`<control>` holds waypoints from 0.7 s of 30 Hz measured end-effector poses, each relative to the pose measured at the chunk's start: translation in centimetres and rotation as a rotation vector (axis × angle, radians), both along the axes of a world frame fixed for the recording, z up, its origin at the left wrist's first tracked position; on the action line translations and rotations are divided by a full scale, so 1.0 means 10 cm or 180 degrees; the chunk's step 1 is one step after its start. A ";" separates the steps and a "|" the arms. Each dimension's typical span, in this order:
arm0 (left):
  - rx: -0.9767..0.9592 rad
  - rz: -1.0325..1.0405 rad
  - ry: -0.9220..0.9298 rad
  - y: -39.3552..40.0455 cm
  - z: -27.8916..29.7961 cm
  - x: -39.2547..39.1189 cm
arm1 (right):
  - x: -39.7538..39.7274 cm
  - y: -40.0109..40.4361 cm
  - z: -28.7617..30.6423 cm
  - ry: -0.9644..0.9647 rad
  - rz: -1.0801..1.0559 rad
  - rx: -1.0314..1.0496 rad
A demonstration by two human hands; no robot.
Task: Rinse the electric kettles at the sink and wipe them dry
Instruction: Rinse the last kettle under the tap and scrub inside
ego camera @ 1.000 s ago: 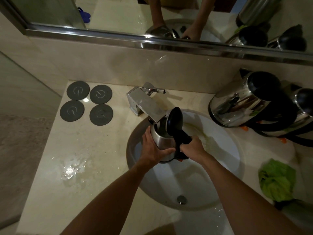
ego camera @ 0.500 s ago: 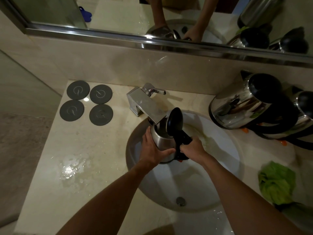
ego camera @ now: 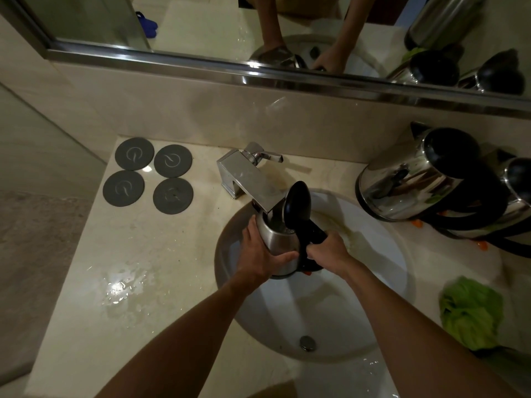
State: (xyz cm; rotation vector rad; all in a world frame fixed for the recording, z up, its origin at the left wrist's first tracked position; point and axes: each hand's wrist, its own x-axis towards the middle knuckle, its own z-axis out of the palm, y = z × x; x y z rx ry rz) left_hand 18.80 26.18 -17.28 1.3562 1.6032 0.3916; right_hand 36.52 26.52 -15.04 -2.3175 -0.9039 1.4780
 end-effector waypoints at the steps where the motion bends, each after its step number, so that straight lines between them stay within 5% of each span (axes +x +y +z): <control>1: -0.0002 0.0004 -0.0005 0.00 0.00 0.00 | 0.00 0.00 0.00 0.0002 0.0001 0.0000; 21: -0.0038 -0.0060 0.0065 -0.04 -0.01 -0.02 | 0.01 -0.04 -0.04 -0.0094 0.0087 0.0100</control>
